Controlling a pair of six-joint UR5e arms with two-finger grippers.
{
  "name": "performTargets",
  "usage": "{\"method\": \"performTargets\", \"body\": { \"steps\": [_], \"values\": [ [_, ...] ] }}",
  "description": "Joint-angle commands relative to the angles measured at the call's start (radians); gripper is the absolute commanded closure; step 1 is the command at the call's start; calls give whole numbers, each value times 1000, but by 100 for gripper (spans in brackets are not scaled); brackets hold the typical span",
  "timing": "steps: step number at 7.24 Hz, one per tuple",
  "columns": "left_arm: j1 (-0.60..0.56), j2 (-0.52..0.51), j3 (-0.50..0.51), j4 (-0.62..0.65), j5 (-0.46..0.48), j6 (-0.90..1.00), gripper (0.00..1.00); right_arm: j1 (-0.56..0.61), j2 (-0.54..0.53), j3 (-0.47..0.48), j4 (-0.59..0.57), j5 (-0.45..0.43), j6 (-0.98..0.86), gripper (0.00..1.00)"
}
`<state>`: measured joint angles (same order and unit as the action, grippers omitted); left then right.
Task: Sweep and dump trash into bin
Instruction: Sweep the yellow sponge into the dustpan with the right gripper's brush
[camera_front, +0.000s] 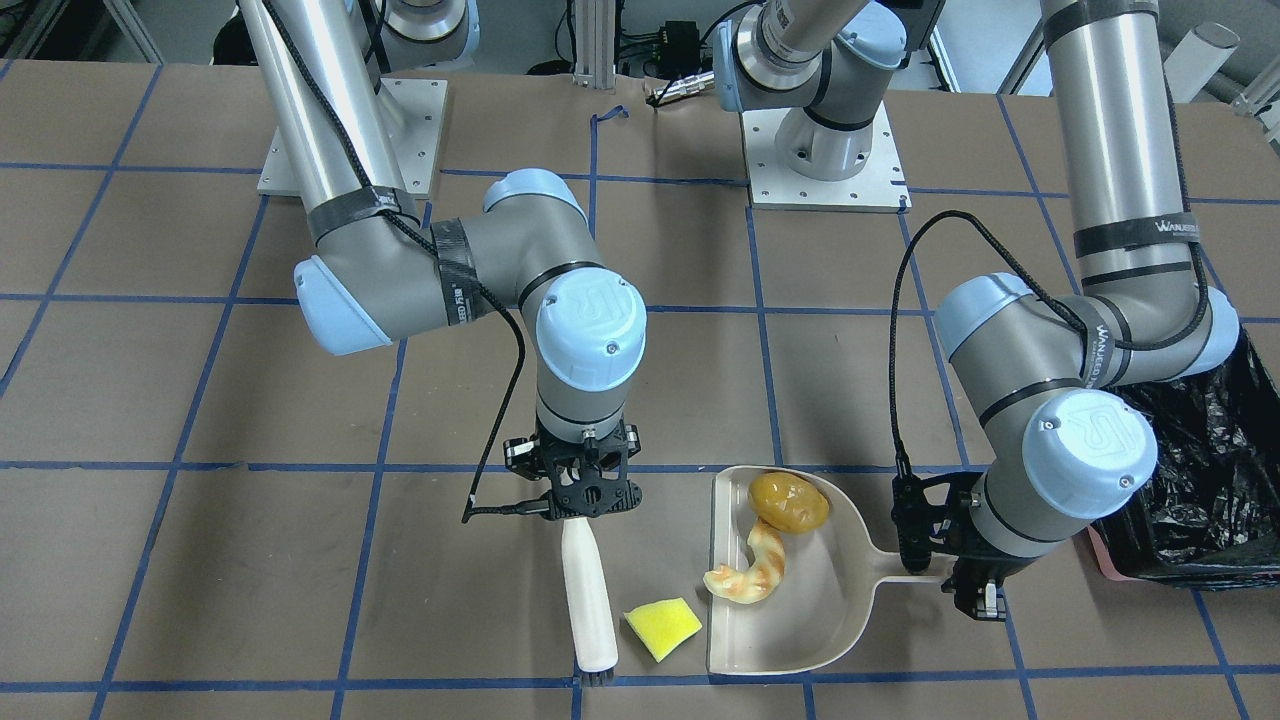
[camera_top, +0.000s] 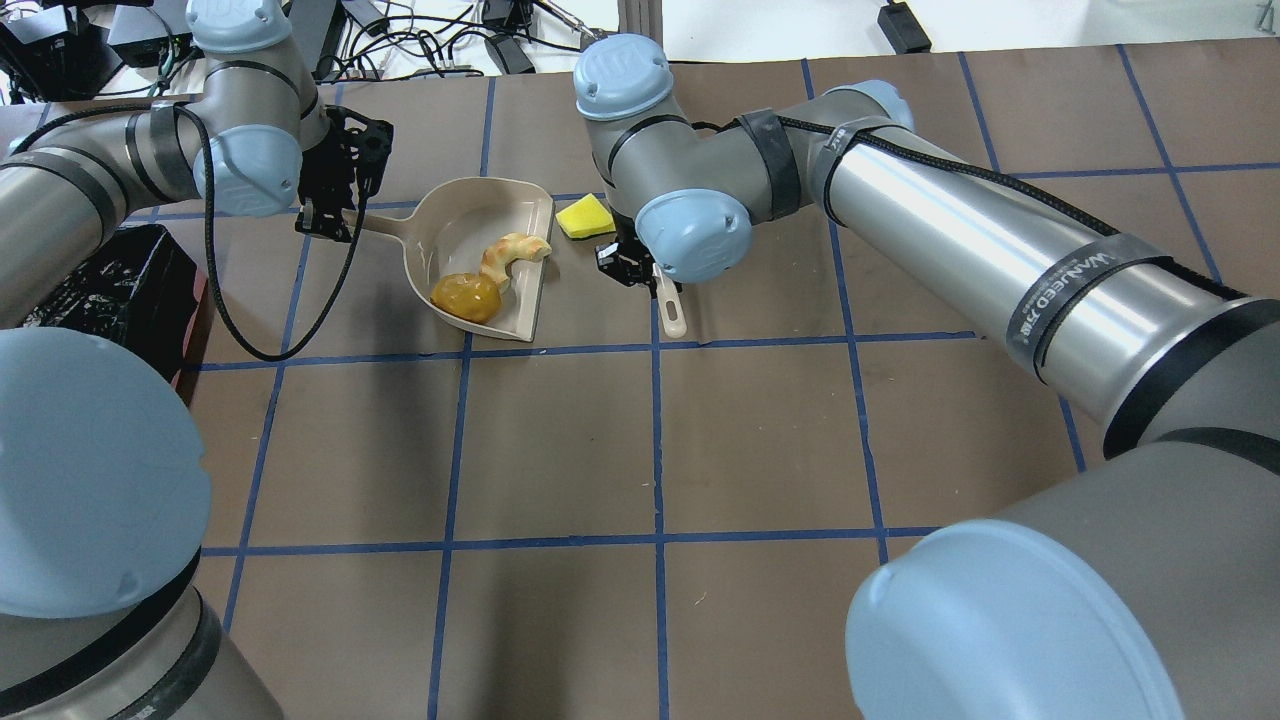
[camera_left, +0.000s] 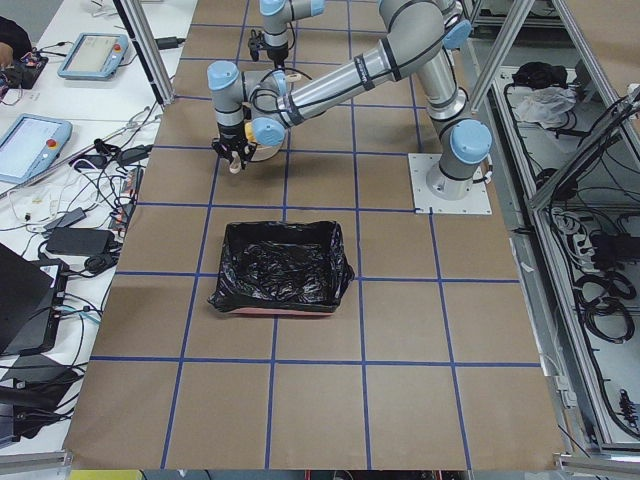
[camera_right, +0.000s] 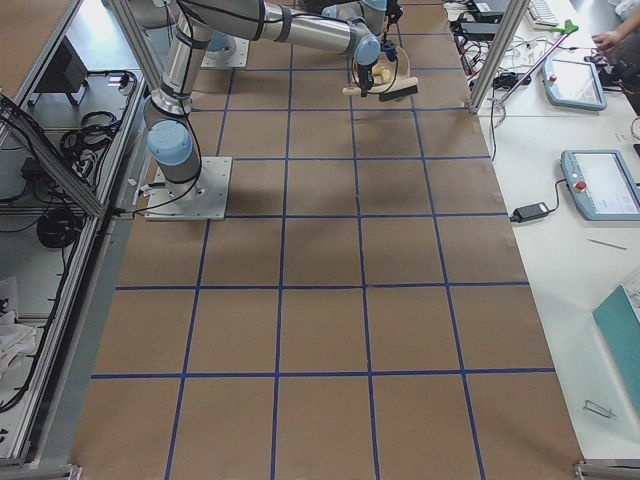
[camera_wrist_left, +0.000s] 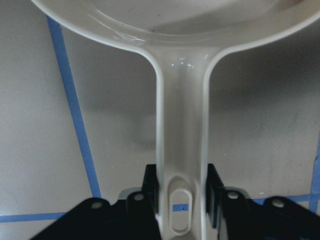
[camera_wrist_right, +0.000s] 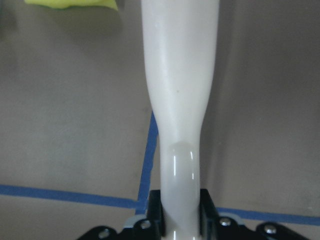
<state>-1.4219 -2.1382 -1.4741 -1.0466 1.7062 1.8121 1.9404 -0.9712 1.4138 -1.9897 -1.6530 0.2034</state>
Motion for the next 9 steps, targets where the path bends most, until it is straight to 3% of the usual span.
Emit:
{"method": "performTargets", "body": {
  "steps": [1, 3, 9],
  "values": [
    [0, 0, 0, -1, 1, -1, 96, -12, 78, -60, -34, 11, 39, 100],
    [0, 0, -2, -1, 0, -1, 96, 3, 83, -67, 27, 65, 120, 100],
    [-3, 0, -2, -1, -2, -5, 96, 95, 95, -69, 34, 197, 310, 100]
  ]
}}
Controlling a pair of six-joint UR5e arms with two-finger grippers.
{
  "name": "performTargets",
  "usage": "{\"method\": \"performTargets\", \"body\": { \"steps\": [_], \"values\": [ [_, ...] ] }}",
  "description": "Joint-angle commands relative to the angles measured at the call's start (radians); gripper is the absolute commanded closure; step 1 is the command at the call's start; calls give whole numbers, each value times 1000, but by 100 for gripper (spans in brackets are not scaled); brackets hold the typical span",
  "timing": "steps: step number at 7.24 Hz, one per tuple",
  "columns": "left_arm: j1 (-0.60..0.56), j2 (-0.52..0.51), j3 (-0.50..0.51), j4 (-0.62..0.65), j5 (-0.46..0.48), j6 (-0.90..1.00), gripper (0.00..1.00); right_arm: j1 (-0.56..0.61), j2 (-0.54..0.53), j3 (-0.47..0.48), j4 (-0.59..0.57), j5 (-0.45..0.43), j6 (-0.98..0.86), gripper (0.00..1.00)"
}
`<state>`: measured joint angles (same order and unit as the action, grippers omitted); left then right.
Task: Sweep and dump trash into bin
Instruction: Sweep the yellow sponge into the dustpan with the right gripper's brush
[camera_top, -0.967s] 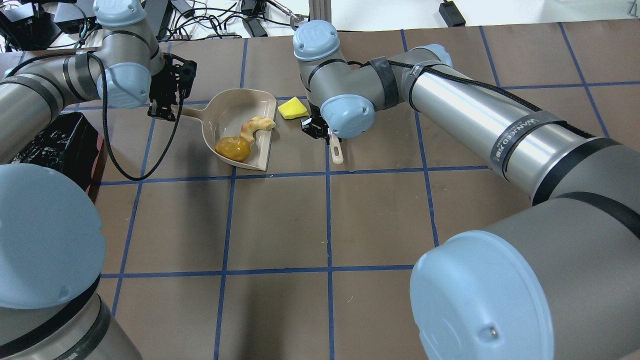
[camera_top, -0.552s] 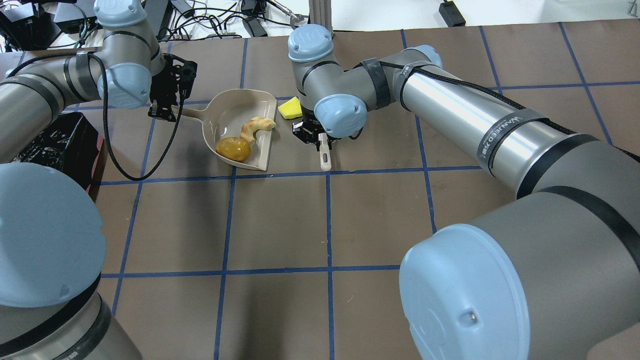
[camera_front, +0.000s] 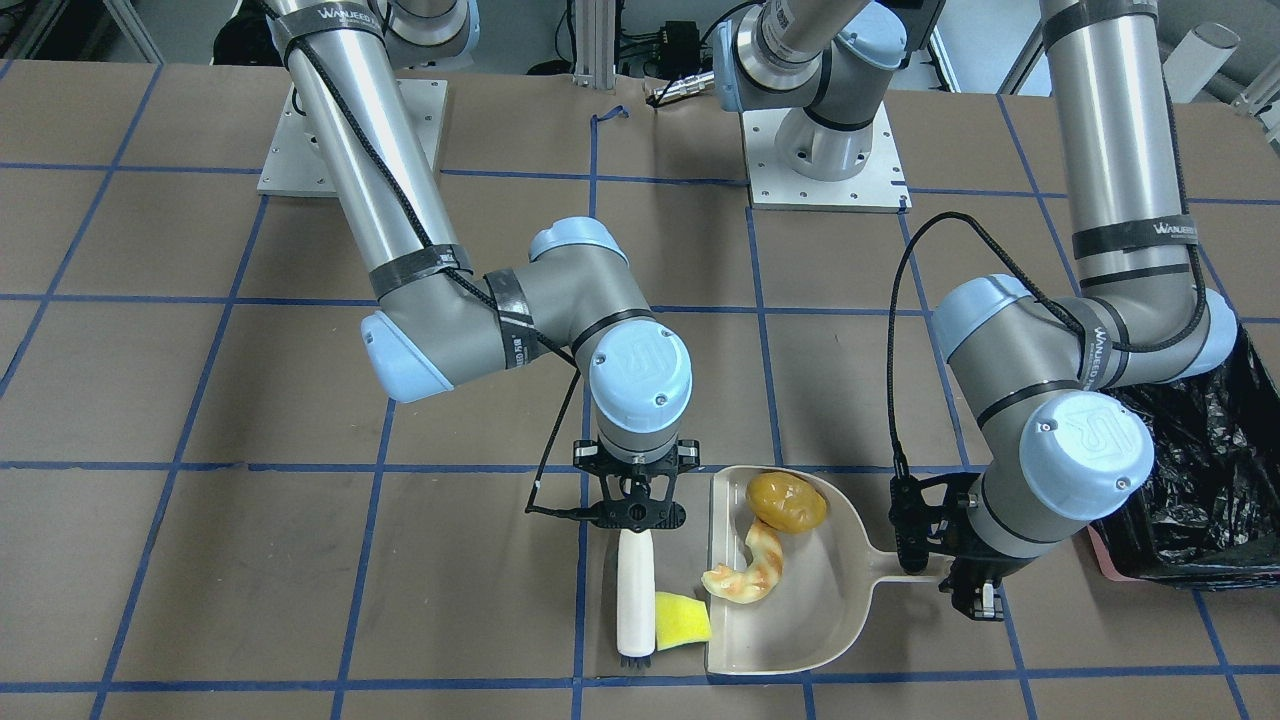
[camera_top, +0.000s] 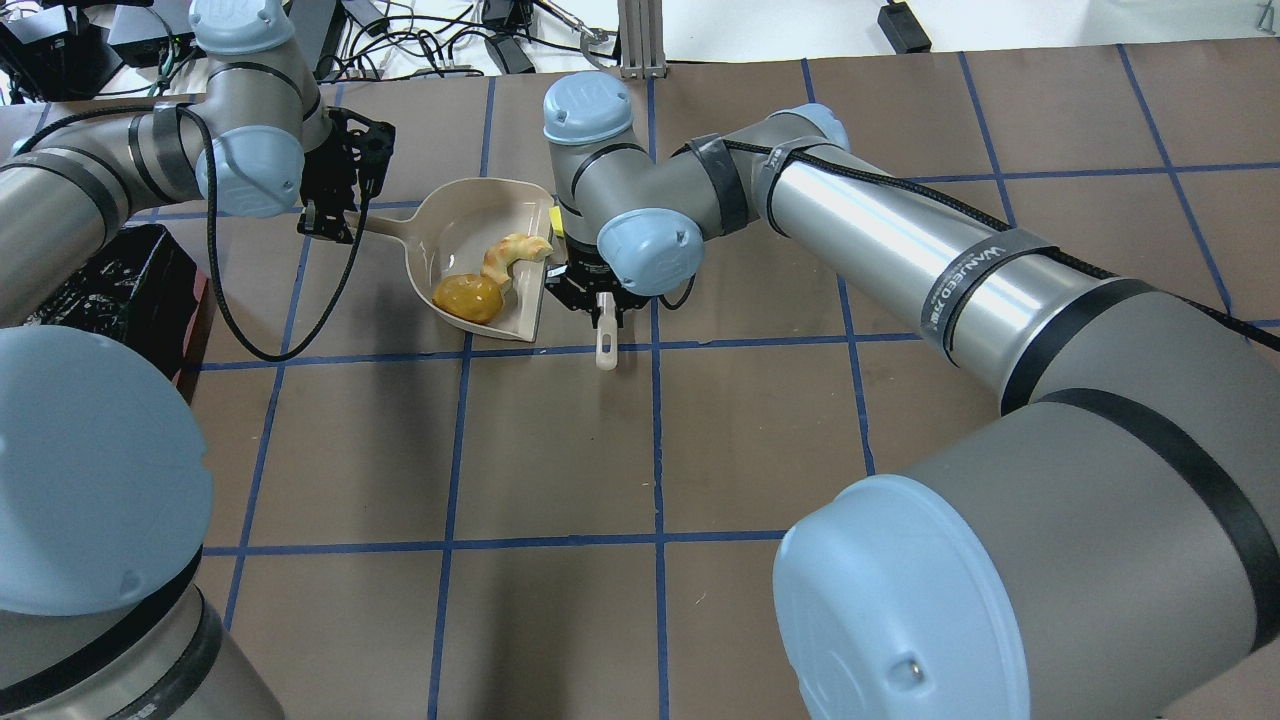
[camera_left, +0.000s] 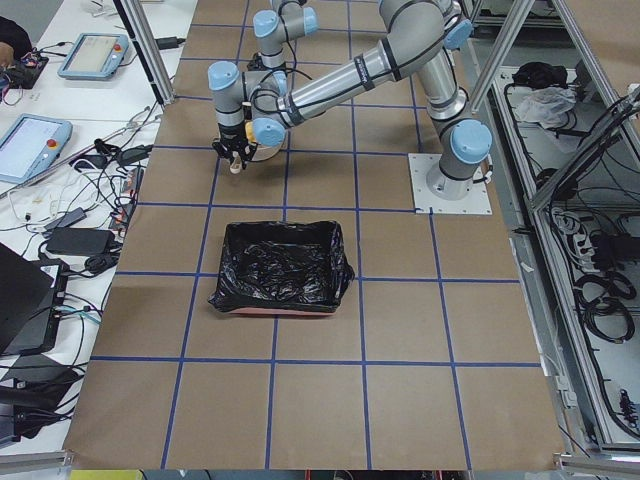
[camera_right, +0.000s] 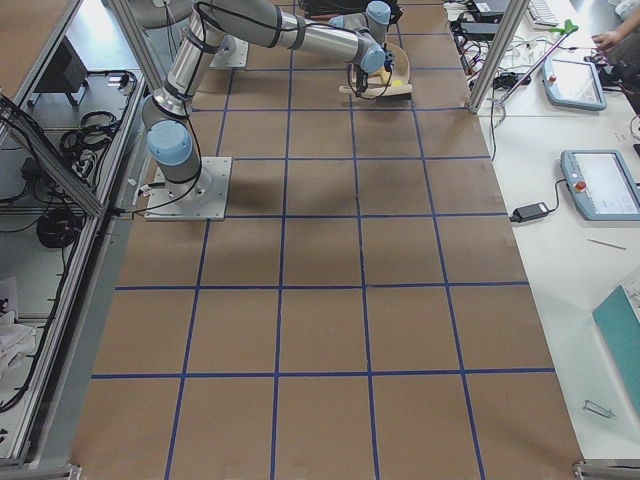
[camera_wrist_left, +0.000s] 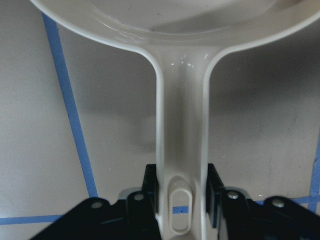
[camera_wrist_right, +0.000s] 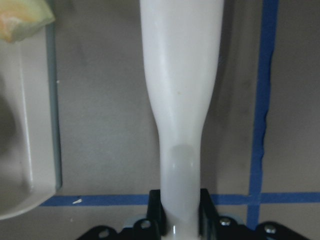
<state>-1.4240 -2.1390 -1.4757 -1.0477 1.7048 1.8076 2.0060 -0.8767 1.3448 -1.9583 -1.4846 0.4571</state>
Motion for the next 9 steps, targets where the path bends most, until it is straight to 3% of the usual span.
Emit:
{"method": "performTargets", "body": {
  "steps": [1, 9],
  "values": [
    [-1, -1, 2, 0, -1, -1, 96, 57, -1, -1, 1, 46, 101, 100],
    [2, -2, 2, 0, -1, -1, 96, 160, -7, -26, -8, 122, 277, 100]
  ]
}}
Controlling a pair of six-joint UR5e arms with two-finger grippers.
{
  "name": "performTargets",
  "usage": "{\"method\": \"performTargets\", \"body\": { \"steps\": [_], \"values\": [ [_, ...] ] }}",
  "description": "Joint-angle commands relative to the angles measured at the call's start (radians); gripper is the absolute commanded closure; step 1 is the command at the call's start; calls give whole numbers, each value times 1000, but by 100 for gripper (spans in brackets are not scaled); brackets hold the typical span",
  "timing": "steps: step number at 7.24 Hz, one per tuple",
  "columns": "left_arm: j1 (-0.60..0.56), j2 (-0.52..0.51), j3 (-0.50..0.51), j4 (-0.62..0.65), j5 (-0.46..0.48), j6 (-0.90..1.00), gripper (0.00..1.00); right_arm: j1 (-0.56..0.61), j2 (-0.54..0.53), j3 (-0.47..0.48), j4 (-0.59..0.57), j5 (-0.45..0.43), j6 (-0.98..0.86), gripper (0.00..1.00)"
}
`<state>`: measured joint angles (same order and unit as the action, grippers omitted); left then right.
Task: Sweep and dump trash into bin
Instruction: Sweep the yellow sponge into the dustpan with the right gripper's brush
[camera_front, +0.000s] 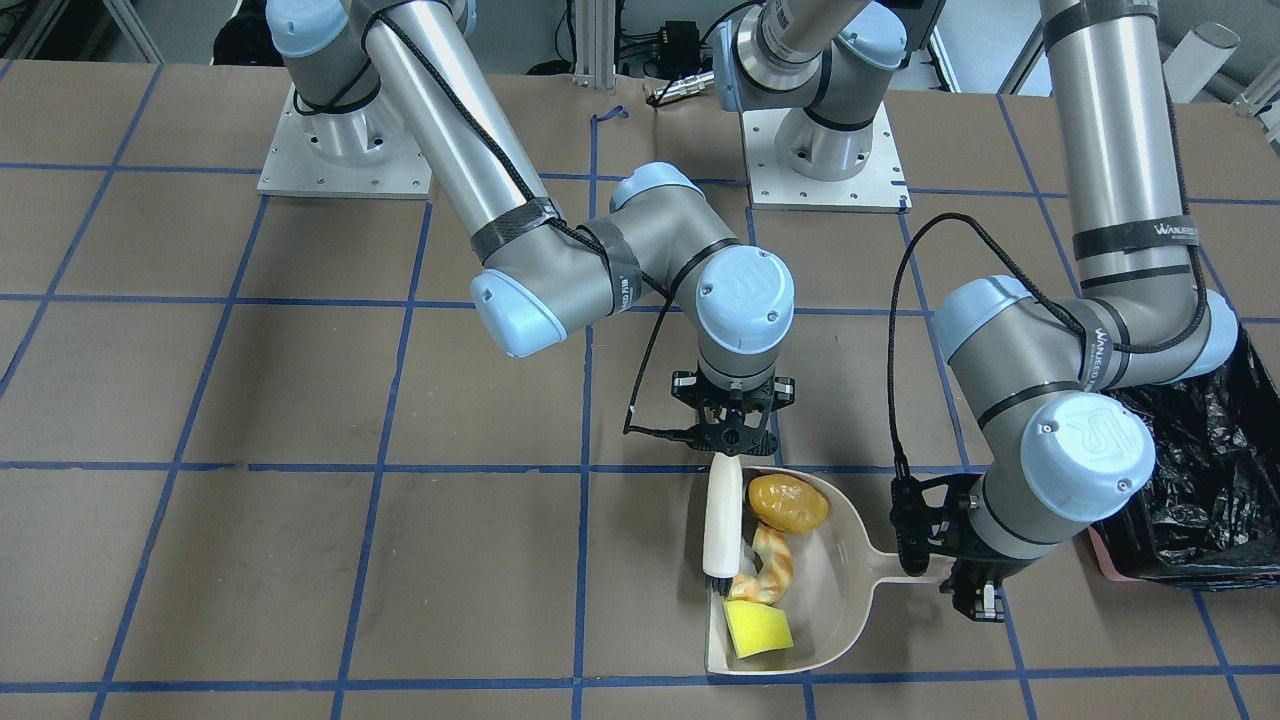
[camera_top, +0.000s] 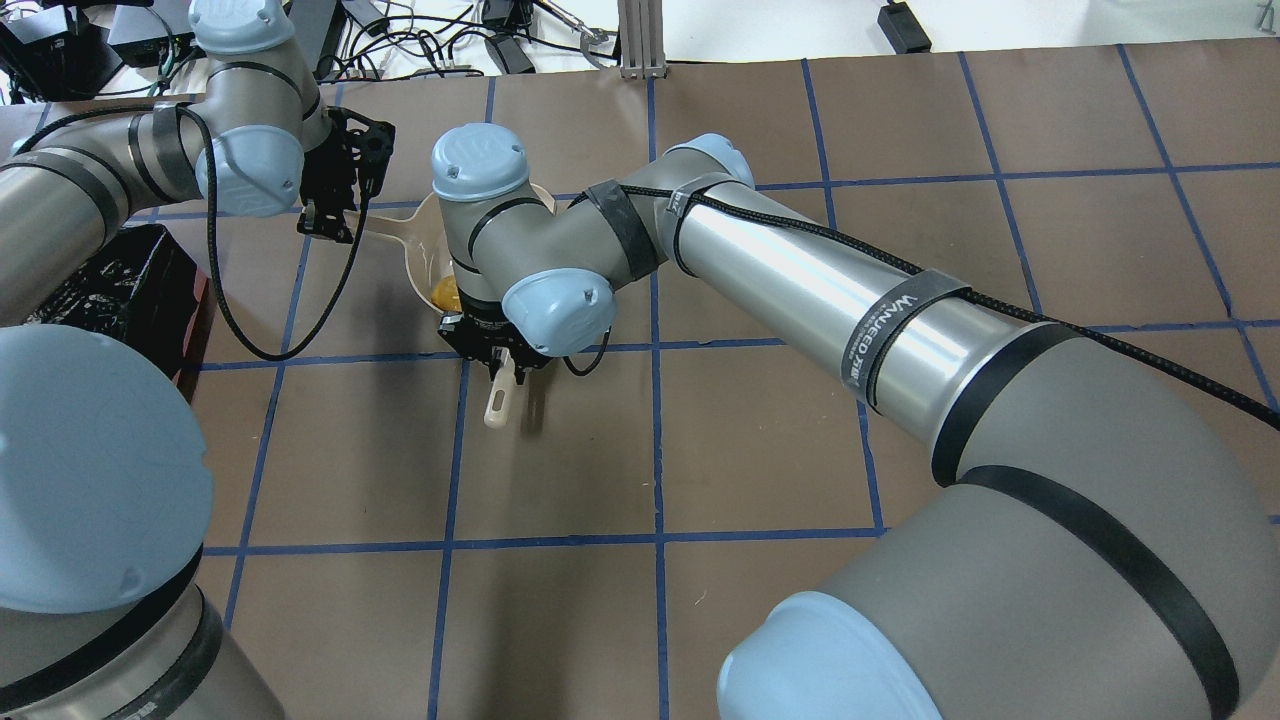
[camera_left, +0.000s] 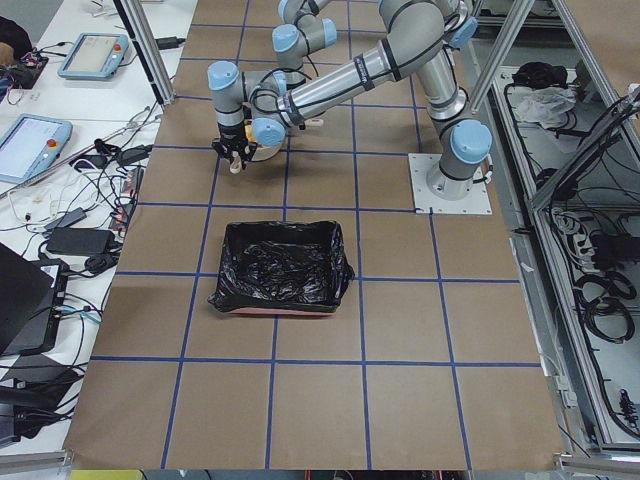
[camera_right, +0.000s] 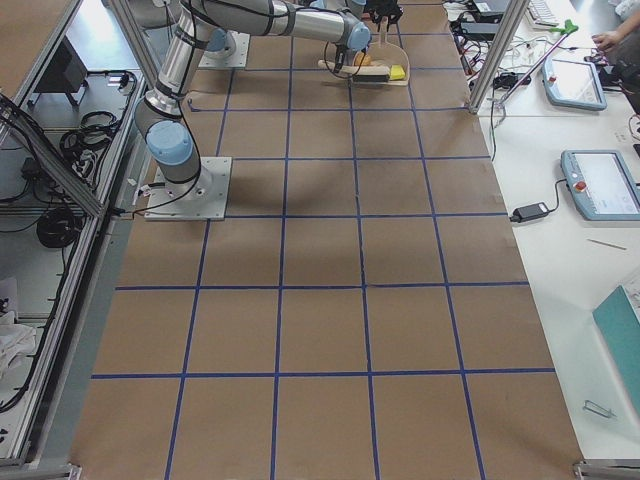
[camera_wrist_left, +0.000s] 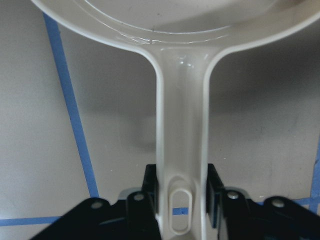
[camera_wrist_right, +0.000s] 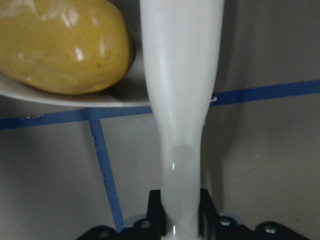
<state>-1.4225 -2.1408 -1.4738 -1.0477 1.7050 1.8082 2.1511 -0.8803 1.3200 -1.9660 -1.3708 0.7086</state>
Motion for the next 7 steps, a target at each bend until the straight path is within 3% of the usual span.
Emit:
{"method": "performTargets", "body": {
  "steps": [1, 3, 5, 6, 7],
  "values": [
    [2, -4, 0, 0, -4, 2, 96, 4, -15, -7, 9, 3, 12, 100],
    [2, -4, 0, 0, -7, 0, 96, -46, -70, -10, 77, -28, -37, 100],
    [7, 1, -3, 2, -13, -13, 96, -147, -156, 1, 229, -94, -209, 100],
    [10, 7, -6, 2, -40, -19, 100, -225, -179, 5, 275, -105, -253, 100],
    [28, 9, -16, 2, -138, -26, 100, -291, -201, 30, 286, -126, -321, 100]
  ]
}}
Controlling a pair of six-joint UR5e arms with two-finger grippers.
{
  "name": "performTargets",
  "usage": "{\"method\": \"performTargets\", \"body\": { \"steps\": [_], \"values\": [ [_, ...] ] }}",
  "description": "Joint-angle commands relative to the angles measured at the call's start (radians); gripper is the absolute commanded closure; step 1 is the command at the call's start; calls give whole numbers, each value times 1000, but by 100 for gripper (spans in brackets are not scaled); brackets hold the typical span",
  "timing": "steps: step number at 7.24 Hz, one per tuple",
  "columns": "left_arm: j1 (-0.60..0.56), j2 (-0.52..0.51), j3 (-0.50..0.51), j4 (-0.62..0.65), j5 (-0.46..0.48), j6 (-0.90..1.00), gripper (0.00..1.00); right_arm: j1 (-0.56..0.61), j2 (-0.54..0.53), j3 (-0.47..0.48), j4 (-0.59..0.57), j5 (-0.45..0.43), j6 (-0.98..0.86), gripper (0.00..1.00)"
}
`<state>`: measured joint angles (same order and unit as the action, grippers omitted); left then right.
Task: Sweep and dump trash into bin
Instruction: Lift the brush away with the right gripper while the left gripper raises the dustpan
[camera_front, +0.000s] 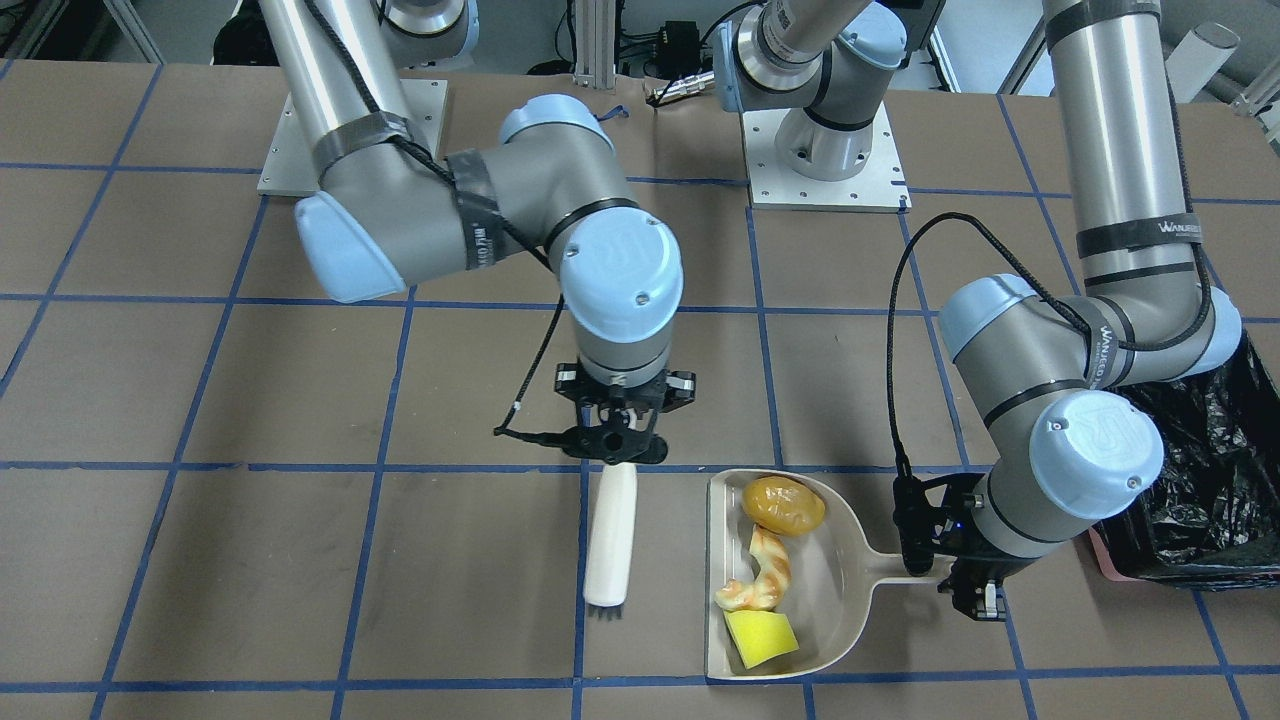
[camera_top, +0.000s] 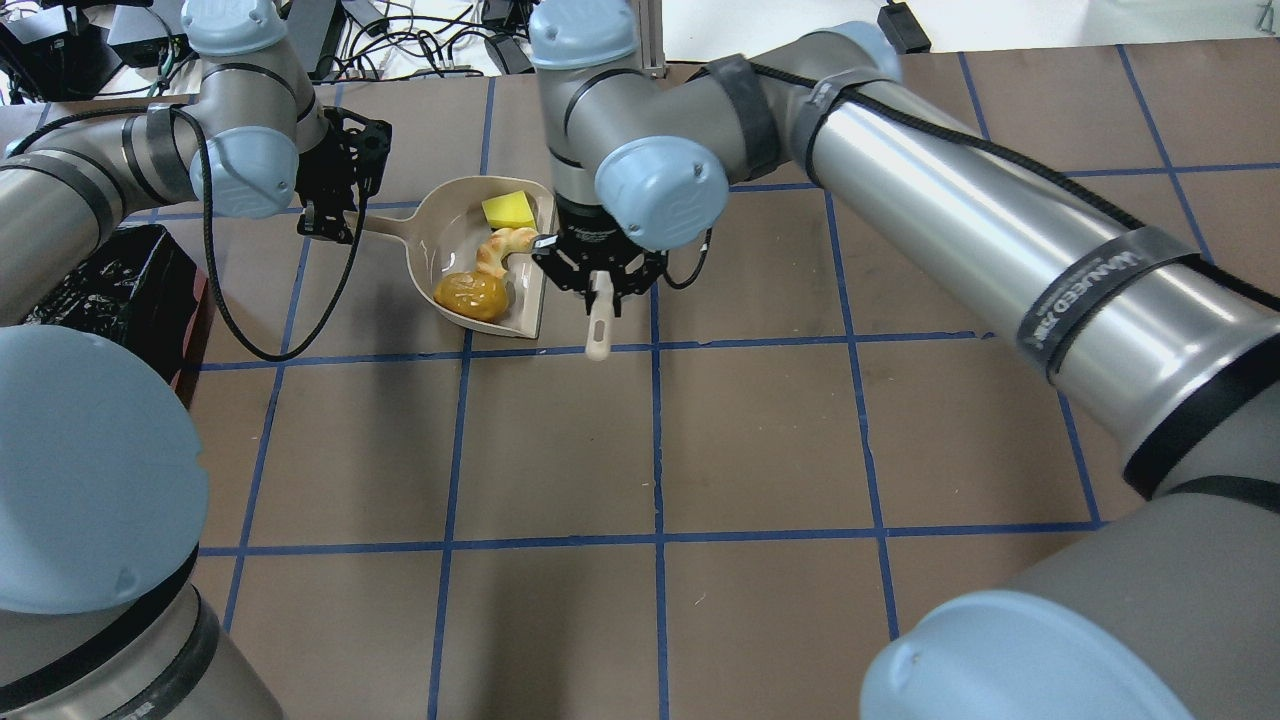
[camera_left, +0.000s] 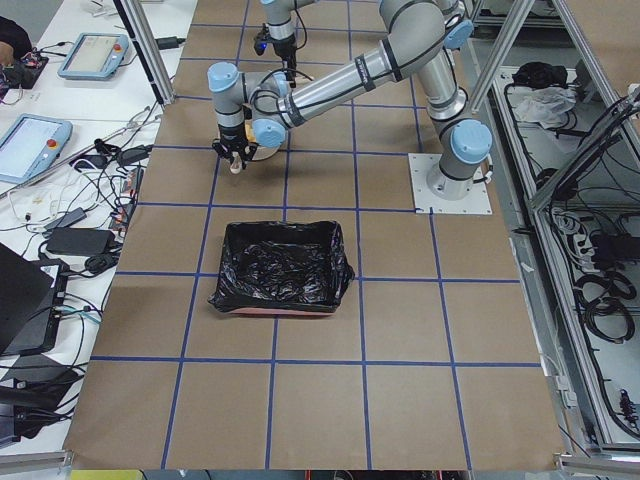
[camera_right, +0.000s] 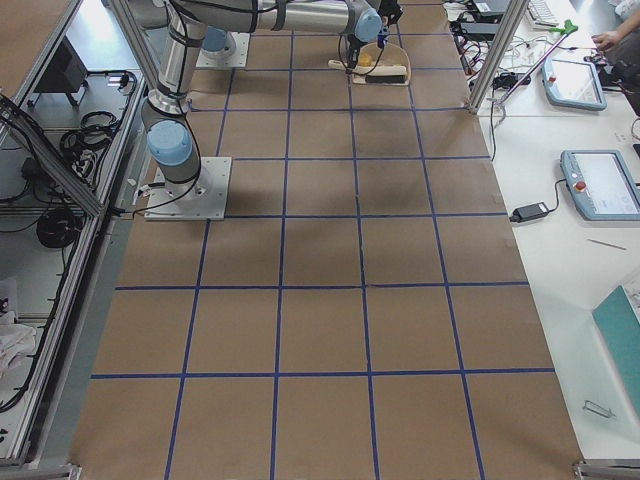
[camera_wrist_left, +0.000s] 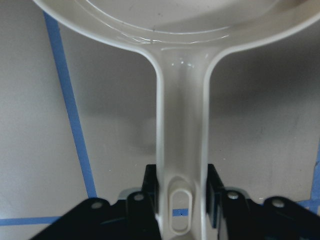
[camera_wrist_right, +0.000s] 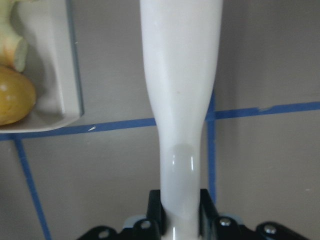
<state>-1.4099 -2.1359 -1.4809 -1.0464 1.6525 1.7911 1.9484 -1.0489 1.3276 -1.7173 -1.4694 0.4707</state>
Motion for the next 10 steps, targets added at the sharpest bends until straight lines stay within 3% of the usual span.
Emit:
{"method": "performTargets", "body": {
  "steps": [1, 2, 4, 6, 8, 10],
  "values": [
    [44, 8, -12, -1, -130, -10, 100, -151, -66, 59, 21, -104, -104, 100],
    [63, 7, -15, -1, -196, -10, 100, -223, -94, 92, -2, -145, -177, 100],
    [86, 28, -22, -3, -271, -13, 100, -398, -111, 132, -24, -146, -333, 100],
    [170, 80, 8, -157, -281, -10, 100, -565, -117, 200, -96, -146, -550, 100],
    [251, 145, 80, -382, -276, 26, 100, -679, -126, 299, -250, -147, -735, 100],
    [362, 181, 134, -525, -275, 170, 100, -761, -138, 364, -283, -140, -791, 100]
  ]
}}
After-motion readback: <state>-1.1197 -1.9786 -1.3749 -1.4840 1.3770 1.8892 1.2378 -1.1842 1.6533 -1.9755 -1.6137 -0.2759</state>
